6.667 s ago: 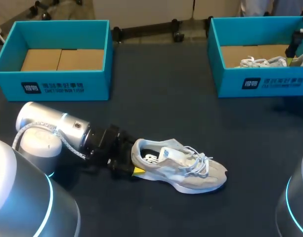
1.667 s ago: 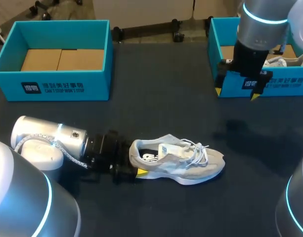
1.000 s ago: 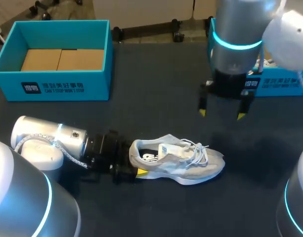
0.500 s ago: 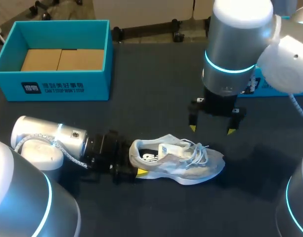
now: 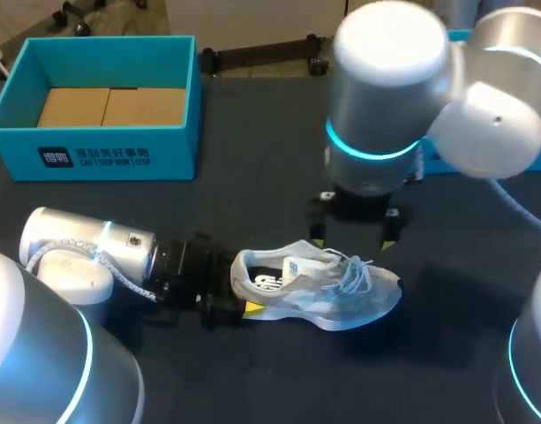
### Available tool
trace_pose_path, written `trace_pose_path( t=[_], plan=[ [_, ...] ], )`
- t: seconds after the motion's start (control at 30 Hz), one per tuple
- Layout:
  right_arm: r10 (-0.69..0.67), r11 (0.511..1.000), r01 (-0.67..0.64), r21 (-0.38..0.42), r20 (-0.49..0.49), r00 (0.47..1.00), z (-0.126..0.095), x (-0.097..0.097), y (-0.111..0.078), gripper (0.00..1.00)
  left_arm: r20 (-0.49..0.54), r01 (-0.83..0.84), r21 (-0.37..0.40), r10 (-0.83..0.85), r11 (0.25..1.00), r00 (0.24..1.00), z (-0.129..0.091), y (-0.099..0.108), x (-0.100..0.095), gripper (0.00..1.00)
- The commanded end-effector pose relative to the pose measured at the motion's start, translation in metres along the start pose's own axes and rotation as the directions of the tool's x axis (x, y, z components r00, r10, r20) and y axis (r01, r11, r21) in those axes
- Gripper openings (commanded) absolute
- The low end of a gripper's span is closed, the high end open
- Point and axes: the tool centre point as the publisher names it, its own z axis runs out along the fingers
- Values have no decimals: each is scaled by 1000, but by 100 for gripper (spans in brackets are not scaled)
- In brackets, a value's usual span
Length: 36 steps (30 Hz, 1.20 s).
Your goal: Take the shoe out of the shoebox, open the shoe tongue, remove and reinsert the insole, then place the shoe into the shoebox
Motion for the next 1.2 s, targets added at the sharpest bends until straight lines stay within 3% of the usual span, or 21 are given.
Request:
trace_pose_path(
  t=[0.03, 0.3, 0.67, 0.87, 1.2],
  plan=[
    [27, 1000, -24, -15, 169, 985, 1, 48, -6, 100, 2, 0, -2, 0, 1000, 1000, 1, 1, 2, 0],
    [79, 997, -82, 7, 197, 977, 15, 59, -4, 100, 2, 0, -2, 0, 1000, 1000, 1, 1, 2, 0],
    [117, 992, -125, 22, 221, 968, 33, 79, -21, 100, 2, 0, -2, 0, 1000, 1000, 1, 1, 2, 0],
    [140, 989, -149, 7, 291, 946, 42, 90, -27, 100, 2, 0, -2, 0, 1000, 1000, 1, 1, 2, 0],
    [202, 977, -211, -21, 394, 897, 61, 97, -18, 100, 2, 0, -2, 0, 1000, 1000, 1, 1, 2, 0]
  ],
)
